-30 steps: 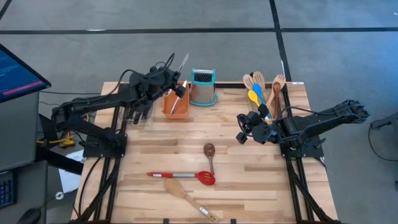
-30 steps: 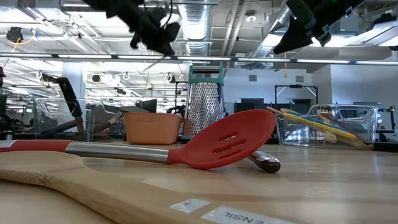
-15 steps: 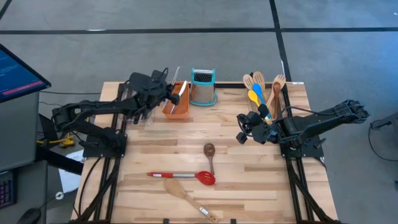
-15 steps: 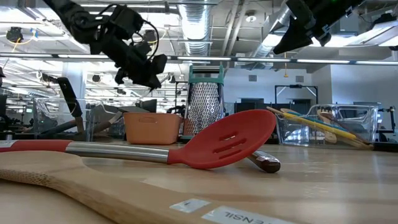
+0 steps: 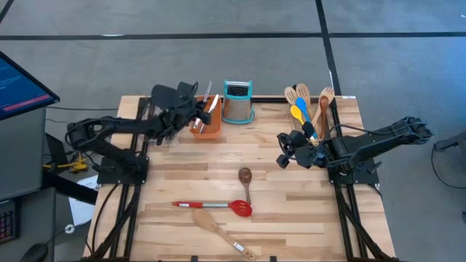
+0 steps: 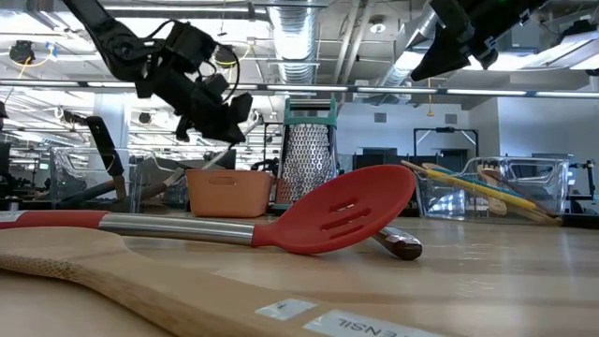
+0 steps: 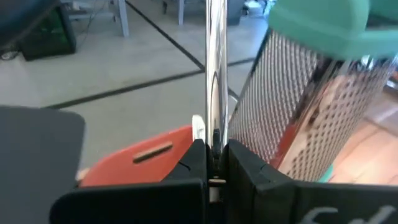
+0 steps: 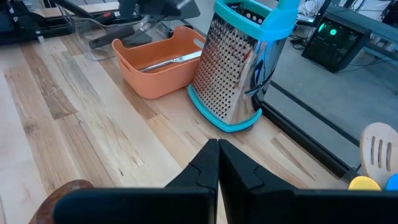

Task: Pick & Place Kitchen Items
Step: Put the silver knife into the orange bin

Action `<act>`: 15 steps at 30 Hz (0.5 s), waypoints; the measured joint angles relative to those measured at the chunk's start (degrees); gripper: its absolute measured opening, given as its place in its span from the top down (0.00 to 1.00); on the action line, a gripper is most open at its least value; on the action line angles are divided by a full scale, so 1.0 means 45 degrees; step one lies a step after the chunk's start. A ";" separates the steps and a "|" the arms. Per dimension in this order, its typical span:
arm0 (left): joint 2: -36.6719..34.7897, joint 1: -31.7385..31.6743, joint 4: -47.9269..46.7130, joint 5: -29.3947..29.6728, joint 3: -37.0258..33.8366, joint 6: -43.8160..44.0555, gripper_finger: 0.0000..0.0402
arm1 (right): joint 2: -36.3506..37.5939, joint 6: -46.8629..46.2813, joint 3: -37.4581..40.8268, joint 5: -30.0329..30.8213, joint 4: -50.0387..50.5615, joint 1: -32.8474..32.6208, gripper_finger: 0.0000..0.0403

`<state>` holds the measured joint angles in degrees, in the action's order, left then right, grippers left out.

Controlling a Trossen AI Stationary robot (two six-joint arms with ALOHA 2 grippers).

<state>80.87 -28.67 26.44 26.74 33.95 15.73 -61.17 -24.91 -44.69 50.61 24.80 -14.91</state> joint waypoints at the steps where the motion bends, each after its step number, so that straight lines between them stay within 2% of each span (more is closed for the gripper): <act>1: 0.0219 -0.0006 0.0036 -0.0102 0.0000 0.0004 0.98 | 0.0000 0.0000 0.0001 0.0000 0.0000 -0.0002 1.00; 10: 0.2266 -0.0361 0.1158 -0.0310 0.0005 0.0612 0.98 | 0.0000 0.0000 -0.0001 0.0000 0.0005 0.0002 1.00; 15: 0.3004 -0.0823 0.1179 -0.1537 0.0003 0.1230 0.98 | 0.0000 0.0002 0.0001 0.0000 0.0015 0.0002 1.00</act>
<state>94.39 -32.37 31.74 19.82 33.97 21.26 -61.17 -24.90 -44.69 50.61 24.86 -14.90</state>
